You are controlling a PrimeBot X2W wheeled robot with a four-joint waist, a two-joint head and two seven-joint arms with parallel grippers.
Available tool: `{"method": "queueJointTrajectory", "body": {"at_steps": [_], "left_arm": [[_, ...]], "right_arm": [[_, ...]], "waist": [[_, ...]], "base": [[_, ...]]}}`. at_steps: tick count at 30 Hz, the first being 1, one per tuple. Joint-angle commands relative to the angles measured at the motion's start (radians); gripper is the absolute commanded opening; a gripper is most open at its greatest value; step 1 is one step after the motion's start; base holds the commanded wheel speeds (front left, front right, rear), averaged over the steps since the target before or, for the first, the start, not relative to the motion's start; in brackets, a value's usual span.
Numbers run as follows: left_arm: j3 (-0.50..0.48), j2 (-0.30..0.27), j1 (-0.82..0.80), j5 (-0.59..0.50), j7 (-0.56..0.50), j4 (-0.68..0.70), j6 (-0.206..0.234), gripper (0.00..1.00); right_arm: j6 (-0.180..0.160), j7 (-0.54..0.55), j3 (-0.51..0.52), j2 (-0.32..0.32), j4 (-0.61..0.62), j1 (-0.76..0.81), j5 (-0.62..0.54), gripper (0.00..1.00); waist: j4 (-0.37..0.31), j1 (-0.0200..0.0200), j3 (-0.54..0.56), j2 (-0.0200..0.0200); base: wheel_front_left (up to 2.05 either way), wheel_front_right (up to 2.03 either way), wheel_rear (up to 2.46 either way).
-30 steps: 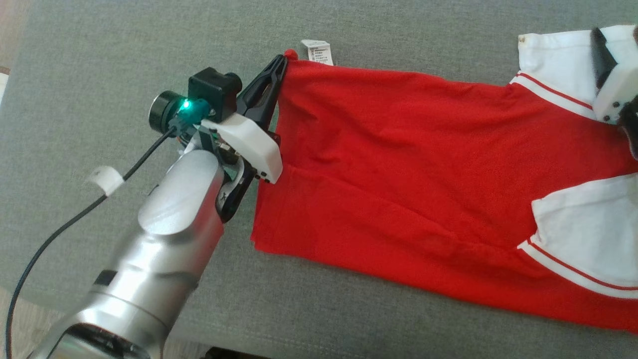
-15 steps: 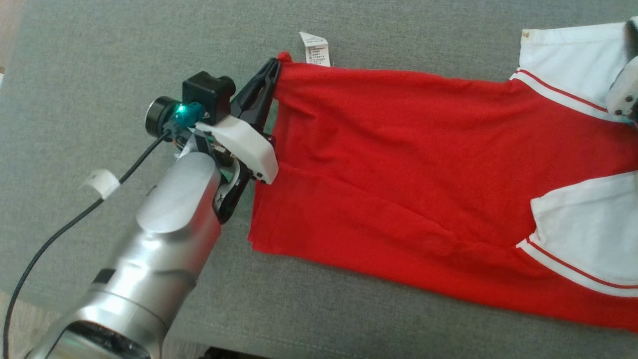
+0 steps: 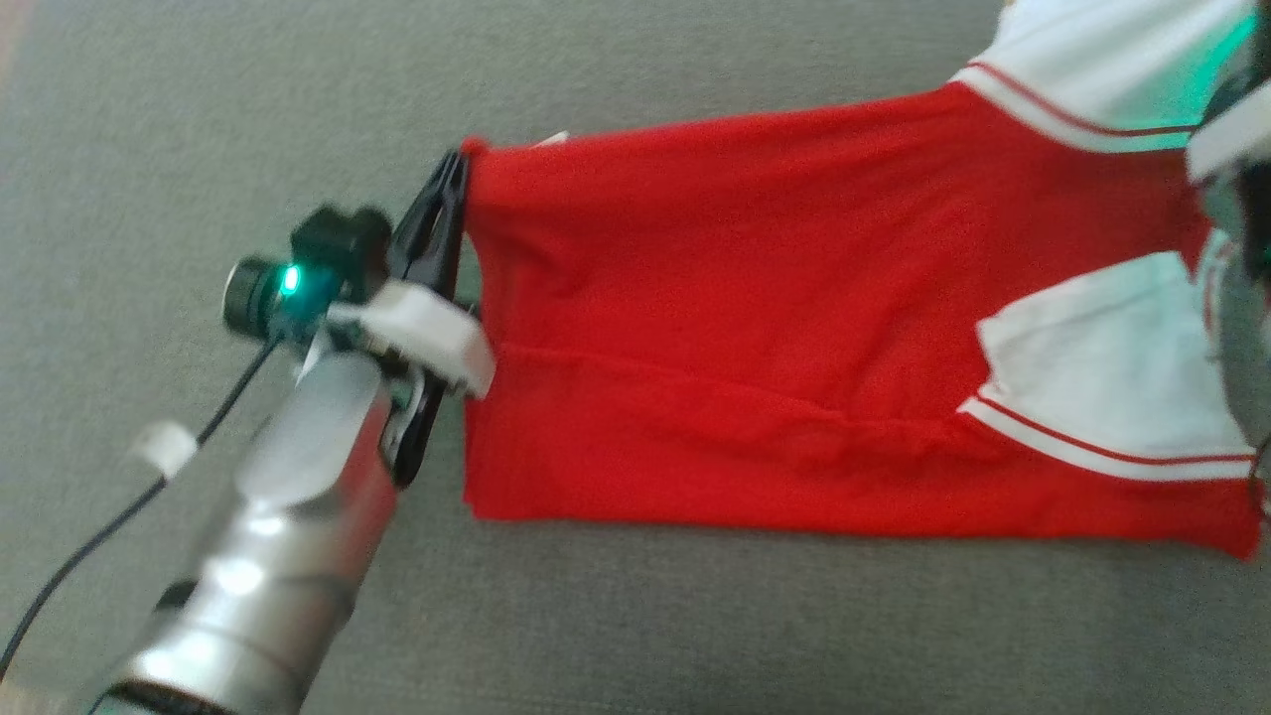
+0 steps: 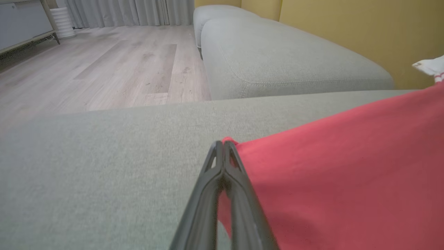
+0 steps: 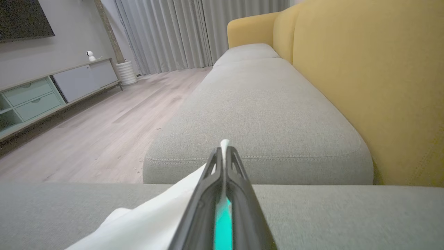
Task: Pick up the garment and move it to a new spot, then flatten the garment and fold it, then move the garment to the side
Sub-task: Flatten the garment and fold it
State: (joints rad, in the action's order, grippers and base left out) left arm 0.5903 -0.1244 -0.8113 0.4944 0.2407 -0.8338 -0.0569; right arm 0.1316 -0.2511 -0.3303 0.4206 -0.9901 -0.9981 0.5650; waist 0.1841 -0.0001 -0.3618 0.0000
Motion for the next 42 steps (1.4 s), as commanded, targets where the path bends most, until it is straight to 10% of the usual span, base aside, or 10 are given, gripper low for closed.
{"method": "queueJointTrajectory", "body": {"at_steps": [1, 17, 18, 19, 20, 42], "left_arm": [[-0.040, -0.052, 0.021, -0.002, 0.015, 0.011, 0.014, 0.00], [-0.225, -0.058, 0.468, -0.124, 0.021, 0.222, 0.092, 0.00], [-0.240, -0.050, 0.486, -0.132, 0.021, 0.227, 0.097, 0.07], [-0.255, -0.042, 0.504, -0.139, 0.021, 0.232, 0.100, 0.87], [-0.272, -0.033, 0.521, -0.145, 0.021, 0.238, 0.103, 1.00], [-0.472, 0.070, 0.798, -0.345, 0.021, 0.497, 0.080, 1.00]], "right_arm": [[-0.001, -0.010, 0.009, -0.007, 0.076, 0.085, 0.015, 0.00], [-0.001, -0.011, 0.124, -0.133, 0.404, 0.676, 0.096, 0.00], [-0.001, -0.011, 0.128, -0.141, 0.385, 0.687, 0.093, 0.40], [-0.001, -0.011, 0.137, -0.149, 0.372, 0.690, 0.085, 1.00], [-0.001, -0.011, 0.151, -0.159, 0.370, 0.692, 0.077, 1.00], [-0.001, -0.011, 0.302, -0.323, 0.409, 0.821, -0.243, 1.00]], "waist": [[-0.043, 0.0001, 0.038, 0.0000], [-0.172, 0.0001, 0.178, 0.0000], [-0.174, 0.0001, 0.187, 0.0000], [-0.175, 0.0001, 0.194, 0.0000], [-0.176, 0.0001, 0.202, 0.0000], [-0.174, 0.0001, 0.311, 0.0000]], "base": [[0.00, 0.00, 0.00], [0.00, 0.00, 0.00], [0.00, 0.00, 0.00], [0.00, 0.00, 0.00], [0.00, 0.00, 0.00], [0.00, 0.00, 0.00]]}}
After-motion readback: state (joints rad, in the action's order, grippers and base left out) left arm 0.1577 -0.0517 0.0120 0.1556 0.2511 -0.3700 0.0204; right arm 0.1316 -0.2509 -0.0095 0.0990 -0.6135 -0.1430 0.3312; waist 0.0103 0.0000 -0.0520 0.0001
